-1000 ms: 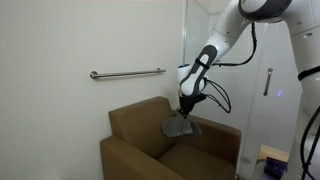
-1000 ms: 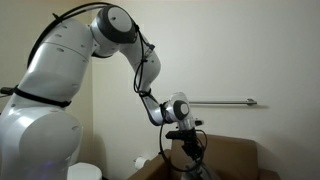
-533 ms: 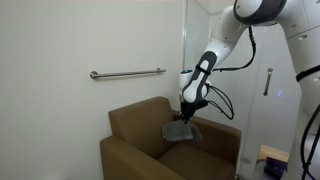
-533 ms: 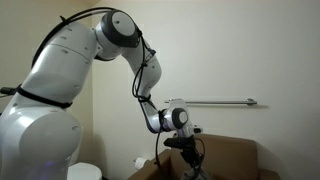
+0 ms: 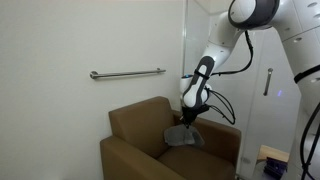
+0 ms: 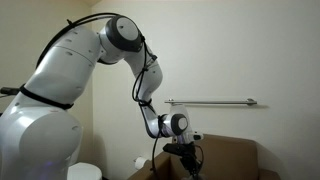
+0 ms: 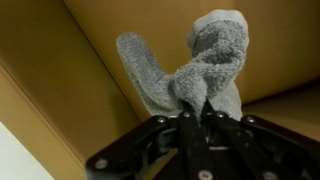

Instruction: Put the towel on the chair seat

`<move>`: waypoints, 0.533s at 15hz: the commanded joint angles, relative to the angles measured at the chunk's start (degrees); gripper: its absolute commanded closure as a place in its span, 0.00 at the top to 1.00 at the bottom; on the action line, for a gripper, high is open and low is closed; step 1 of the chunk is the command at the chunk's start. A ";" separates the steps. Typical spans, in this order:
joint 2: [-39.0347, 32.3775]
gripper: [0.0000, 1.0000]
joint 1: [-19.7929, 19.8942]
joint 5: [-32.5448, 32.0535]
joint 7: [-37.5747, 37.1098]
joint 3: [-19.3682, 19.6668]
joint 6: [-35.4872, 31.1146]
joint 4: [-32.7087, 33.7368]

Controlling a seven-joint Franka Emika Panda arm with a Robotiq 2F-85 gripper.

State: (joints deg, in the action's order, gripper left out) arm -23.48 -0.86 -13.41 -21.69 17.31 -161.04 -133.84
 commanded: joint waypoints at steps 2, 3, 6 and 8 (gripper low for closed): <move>0.55 0.06 -0.26 1.66 0.51 0.54 -1.69 -1.15; 0.48 0.06 -0.27 1.70 0.50 0.57 -1.79 -1.15; 0.35 0.37 -0.42 1.60 0.34 0.75 -1.74 -1.10; 0.37 0.44 -0.57 1.38 0.30 0.99 -1.56 -1.13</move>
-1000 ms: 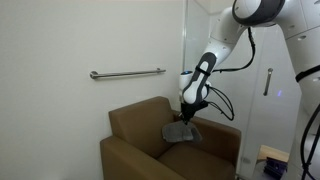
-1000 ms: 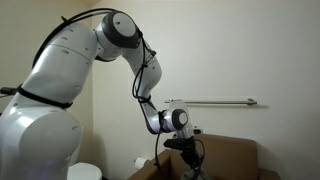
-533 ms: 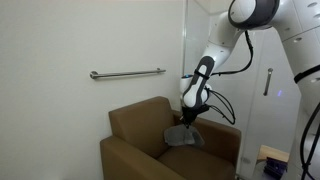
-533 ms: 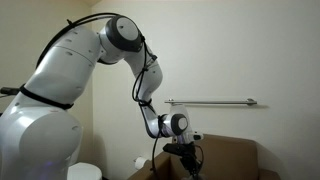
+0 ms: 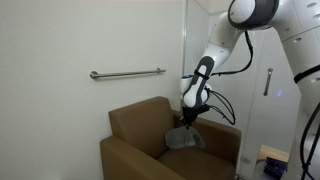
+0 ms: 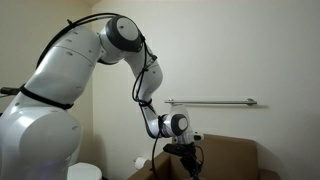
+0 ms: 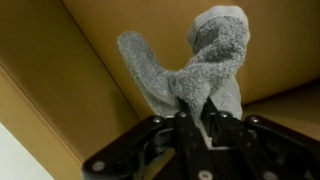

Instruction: Put the towel on the chair seat

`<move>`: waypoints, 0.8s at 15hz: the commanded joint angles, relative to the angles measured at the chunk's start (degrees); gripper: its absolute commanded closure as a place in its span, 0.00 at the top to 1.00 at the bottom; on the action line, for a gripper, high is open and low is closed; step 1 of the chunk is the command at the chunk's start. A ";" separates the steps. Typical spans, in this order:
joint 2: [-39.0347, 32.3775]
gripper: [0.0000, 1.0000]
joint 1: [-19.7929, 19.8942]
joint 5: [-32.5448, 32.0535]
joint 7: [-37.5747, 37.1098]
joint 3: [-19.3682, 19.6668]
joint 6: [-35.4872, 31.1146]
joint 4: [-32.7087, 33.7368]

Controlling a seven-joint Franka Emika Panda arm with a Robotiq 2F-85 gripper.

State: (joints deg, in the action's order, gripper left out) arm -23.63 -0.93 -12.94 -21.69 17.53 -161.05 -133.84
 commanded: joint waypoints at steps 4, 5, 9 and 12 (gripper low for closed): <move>0.58 0.68 -0.33 1.13 0.52 0.63 -1.29 -1.13; 0.58 0.75 -0.33 1.13 0.54 0.62 -1.27 -1.11; 0.36 0.98 -0.43 1.08 0.50 0.64 -0.87 -0.86; -0.35 1.00 -0.25 1.36 0.96 0.21 0.31 -0.04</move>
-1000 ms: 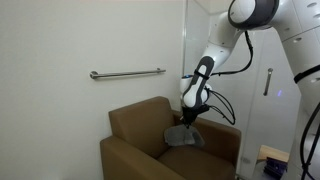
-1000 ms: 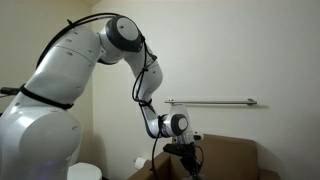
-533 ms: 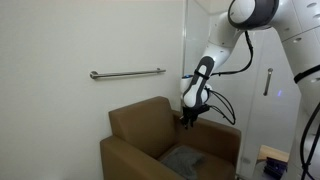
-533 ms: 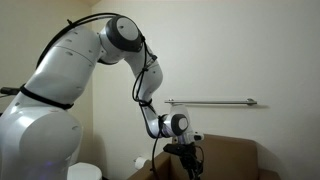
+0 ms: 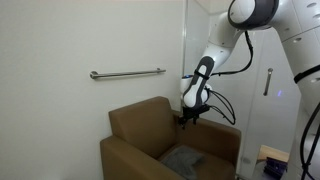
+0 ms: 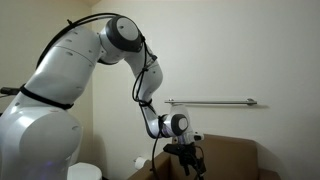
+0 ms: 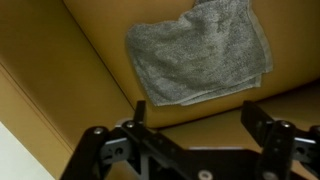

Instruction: Put the towel on the chair seat

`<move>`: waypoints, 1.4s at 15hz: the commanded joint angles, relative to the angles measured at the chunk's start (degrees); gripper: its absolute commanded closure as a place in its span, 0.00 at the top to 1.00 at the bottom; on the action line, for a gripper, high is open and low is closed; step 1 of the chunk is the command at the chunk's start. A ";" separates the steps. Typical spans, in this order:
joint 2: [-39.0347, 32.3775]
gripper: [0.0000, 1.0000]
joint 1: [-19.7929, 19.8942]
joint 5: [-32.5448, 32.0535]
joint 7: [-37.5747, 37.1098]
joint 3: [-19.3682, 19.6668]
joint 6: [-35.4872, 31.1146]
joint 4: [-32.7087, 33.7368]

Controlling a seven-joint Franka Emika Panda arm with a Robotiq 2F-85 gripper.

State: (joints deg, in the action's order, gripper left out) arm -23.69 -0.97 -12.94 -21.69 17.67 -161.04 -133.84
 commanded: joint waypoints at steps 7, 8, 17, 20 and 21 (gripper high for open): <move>-2.58 1.00 2.35 5.38 5.31 -4.20 1.96 1.46; -2.97 1.00 3.11 6.59 6.58 -5.36 1.85 1.67; -3.75 1.00 7.94 12.23 17.02 -12.62 1.07 2.76; -3.65 1.00 7.81 11.86 18.49 -13.29 1.05 2.90; -3.68 1.00 7.90 11.90 19.00 -13.62 1.20 3.00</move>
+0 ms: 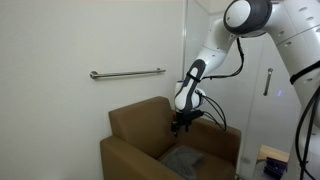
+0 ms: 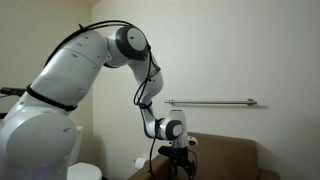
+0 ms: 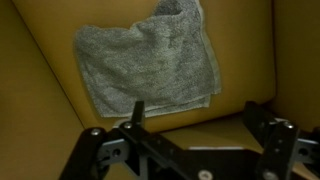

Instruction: Put the towel on the chair seat

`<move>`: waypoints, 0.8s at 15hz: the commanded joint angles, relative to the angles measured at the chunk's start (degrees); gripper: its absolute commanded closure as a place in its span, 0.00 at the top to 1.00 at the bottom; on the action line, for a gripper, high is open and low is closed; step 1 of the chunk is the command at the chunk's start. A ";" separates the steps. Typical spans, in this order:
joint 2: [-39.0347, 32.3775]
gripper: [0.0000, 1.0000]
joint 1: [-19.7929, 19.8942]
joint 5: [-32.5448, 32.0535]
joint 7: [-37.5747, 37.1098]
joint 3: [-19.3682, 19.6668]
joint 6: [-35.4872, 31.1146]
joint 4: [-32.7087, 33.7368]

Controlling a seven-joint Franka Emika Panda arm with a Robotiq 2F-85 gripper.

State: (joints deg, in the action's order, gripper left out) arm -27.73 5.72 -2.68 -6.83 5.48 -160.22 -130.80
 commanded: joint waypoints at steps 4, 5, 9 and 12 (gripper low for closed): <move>-0.10 1.00 0.84 1.28 5.48 -2.11 1.05 0.49; -0.17 1.00 0.76 1.21 5.71 -2.24 1.10 0.56; 0.43 1.00 0.30 0.80 5.92 -2.22 0.05 -0.13; 0.62 1.00 0.73 1.24 6.06 -2.40 0.17 -0.20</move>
State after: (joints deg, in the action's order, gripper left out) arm -27.82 5.66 -2.68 -3.64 3.49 -160.24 -130.61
